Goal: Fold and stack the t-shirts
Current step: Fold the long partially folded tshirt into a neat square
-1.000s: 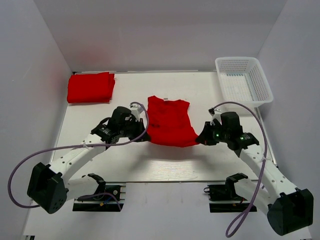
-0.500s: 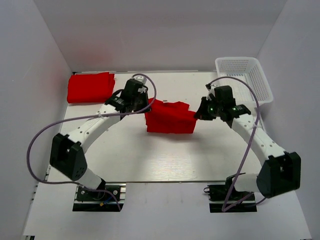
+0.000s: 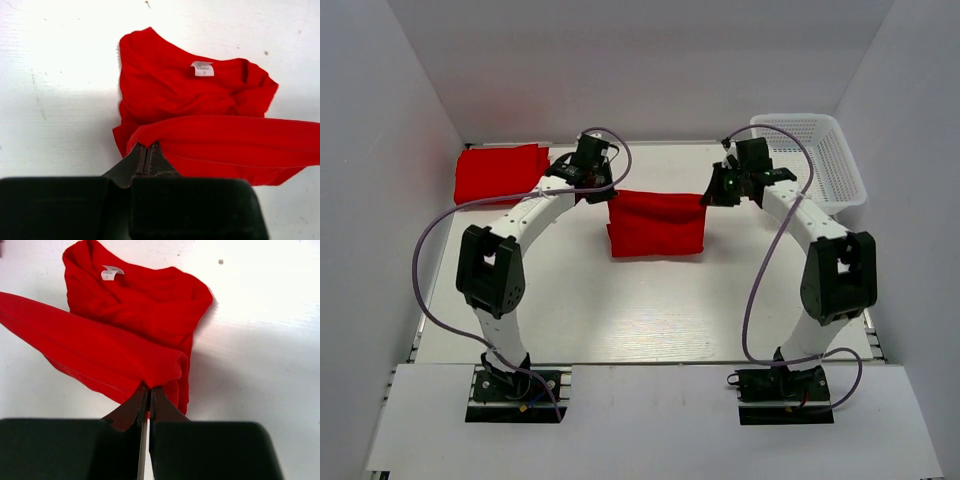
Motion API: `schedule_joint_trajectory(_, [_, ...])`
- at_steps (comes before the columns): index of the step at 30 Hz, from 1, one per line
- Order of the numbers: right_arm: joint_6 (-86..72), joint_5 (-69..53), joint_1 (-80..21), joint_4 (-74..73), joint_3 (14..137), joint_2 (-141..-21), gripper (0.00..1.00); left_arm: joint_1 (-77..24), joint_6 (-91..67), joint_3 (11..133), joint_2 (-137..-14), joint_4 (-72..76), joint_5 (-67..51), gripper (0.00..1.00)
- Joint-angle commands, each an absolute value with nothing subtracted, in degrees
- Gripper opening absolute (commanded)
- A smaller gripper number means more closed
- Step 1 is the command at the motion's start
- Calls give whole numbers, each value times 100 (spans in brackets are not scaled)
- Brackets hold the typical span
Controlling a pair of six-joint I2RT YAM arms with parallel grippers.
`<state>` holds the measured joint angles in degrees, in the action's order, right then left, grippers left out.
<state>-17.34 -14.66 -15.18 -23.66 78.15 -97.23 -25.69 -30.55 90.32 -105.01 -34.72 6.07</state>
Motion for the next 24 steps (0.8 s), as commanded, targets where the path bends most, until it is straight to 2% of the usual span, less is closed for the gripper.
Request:
schedule_joint_trajectory(1, [-1564, -1608, -1345, -2320, 8393, -10080, 0, -2355, -3050, 9430, -10660, -3516, 703, 0])
schedule_joint_trajectory(6, [-1459, -1906, -1248, -2146, 8833, -10792, 0, -2127, -2997, 9773, -11258, -3586, 431, 0])
schedule_joint_trajectory(9, [-1415, -2625, -1213, -1732, 8929, -11109, 0, -2022, -2997, 9773, -11451, -3437, 247, 0])
schedule_joint_trajectory(12, [-1397, -2821, -1213, -1547, 9210, -11478, 0, -1917, -2997, 9826, -11592, -3323, 132, 0])
schedule_joint_trajectory(13, [-1363, -2926, -1213, -1451, 9359, -11696, 9, -1916, -2997, 9826, -11593, -3322, 71, 0])
schedule_joint_trajectory(14, [-1345, -2996, -1222, -1389, 9491, -11777, 15, -1864, -2997, 9896, -11654, -3322, 70, 13])
schedule_joint_trajectory(15, [-1353, -3006, -1204, -1310, 9640, -11856, 23, -1802, -2997, 9896, -11654, -3322, 18, 40])
schedule_joint_trajectory(16, [-1388, -3006, -1178, -1231, 9755, -12126, 53, -1802, -2997, 10044, -11707, -3374, 18, 71])
schedule_joint_trajectory(17, [-1363, -3067, -1186, -1265, 9895, -12216, 90, -1732, -2997, 10046, -11707, -3375, 18, 100])
schedule_joint_trajectory(21, [-1179, -3322, -1169, -1642, 10896, -12516, 90, -1608, -2997, 10178, -11611, -3533, 18, 100])
schedule_joint_trajectory(24, [-1055, -3279, -1160, -1670, 10488, -12200, 90, -1556, -2892, 9757, -11261, -3341, -253, 100])
